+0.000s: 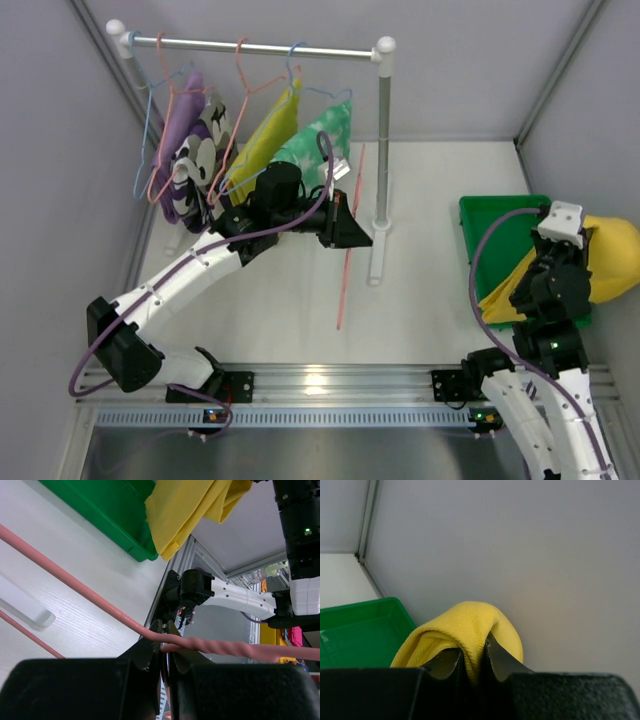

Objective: Remove the trousers from the hanger

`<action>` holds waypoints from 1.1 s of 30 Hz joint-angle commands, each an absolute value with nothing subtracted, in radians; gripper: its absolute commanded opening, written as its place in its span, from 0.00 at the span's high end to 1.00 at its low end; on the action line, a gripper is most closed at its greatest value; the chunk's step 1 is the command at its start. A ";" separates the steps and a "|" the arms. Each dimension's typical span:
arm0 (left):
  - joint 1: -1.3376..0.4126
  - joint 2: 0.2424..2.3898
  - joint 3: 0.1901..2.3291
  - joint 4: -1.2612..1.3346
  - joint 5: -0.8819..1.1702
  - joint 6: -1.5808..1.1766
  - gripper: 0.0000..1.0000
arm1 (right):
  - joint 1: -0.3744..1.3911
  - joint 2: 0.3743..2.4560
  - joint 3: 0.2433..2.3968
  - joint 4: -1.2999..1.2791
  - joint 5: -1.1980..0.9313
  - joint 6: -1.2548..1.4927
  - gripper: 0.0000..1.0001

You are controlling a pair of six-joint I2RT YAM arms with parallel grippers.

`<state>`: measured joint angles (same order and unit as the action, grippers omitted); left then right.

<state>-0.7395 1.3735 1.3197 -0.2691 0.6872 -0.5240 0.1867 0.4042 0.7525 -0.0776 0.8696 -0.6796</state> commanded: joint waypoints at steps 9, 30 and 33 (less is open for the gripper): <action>-0.739 1.371 1.344 -0.146 0.729 -0.586 1.00 | 0.036 0.691 0.479 0.288 0.571 -0.580 1.00; -0.738 1.362 1.275 -0.072 0.724 -0.666 1.00 | -0.311 0.657 0.992 -0.578 -0.469 -0.254 0.26; -0.739 1.361 1.275 -0.067 0.672 -0.689 1.00 | -0.311 0.595 1.081 -0.610 -0.716 -0.078 0.30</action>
<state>-0.7395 1.3895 1.2762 -0.1417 0.7147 -0.6559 -0.2981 0.6498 0.9985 -0.4618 -0.4324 -0.2653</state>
